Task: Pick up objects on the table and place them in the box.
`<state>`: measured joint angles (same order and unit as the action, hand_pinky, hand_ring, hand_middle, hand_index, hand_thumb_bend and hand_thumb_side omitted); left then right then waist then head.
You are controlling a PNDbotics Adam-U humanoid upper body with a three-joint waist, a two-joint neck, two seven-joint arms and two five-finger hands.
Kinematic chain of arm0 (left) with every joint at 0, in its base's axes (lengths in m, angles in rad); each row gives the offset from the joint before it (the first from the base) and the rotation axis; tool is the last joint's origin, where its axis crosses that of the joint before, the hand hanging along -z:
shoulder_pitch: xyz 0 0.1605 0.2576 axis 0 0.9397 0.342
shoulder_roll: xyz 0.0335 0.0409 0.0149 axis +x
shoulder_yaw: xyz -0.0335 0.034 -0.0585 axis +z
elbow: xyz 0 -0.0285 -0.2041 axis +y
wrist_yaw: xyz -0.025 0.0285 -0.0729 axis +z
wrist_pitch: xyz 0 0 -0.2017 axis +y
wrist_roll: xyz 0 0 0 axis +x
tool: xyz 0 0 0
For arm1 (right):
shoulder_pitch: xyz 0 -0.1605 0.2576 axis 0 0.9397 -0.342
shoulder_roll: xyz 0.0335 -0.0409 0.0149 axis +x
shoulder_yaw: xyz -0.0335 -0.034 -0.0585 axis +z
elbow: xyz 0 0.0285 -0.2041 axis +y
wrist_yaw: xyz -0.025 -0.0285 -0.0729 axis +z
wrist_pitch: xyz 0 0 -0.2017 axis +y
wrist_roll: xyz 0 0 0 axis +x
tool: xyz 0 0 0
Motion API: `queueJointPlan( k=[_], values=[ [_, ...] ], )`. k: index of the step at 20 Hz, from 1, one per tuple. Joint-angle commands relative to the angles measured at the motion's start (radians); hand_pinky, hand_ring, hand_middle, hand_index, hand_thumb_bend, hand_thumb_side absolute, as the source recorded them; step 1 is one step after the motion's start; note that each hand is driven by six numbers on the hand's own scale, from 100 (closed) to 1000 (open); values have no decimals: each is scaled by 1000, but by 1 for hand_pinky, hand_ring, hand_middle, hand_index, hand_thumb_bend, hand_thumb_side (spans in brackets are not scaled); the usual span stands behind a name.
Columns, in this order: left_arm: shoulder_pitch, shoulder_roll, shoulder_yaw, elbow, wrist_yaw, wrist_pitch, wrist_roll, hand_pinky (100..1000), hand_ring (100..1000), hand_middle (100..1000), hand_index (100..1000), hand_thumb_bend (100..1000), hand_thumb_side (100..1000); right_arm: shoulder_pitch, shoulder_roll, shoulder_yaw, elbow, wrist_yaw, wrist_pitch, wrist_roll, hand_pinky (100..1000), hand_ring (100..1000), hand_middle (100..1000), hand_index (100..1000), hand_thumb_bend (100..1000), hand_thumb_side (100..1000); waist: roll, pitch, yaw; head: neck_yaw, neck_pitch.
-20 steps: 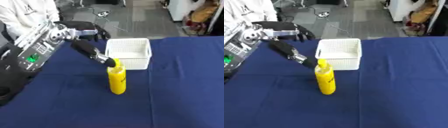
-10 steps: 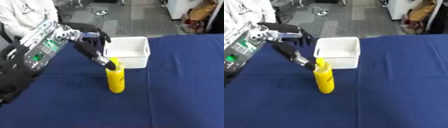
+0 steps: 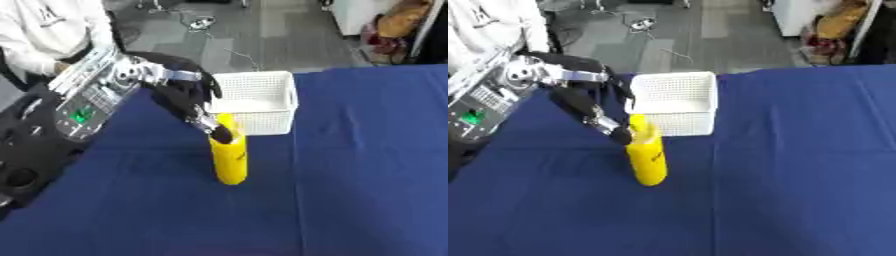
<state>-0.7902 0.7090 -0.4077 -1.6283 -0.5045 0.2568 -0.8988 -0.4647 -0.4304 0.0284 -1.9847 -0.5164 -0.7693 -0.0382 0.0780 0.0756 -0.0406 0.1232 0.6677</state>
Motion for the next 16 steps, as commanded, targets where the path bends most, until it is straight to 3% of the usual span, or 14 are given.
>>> queueJointPlan(
  k=[1,16],
  values=[
    [-24,13,1,3,9,10,-8,655,646,755,905,985,773,-23,-6,-1,-15,-4,3,1,180,255,320,452,100,850,-2,-8,-2,11,0],
    [-27,0,-31,57,71,0,-8,659,659,765,899,930,738,-32,0,0,-15,-9,6,2,181,255,320,452,100,850,0,-2,-8,13,-5]
  ],
)
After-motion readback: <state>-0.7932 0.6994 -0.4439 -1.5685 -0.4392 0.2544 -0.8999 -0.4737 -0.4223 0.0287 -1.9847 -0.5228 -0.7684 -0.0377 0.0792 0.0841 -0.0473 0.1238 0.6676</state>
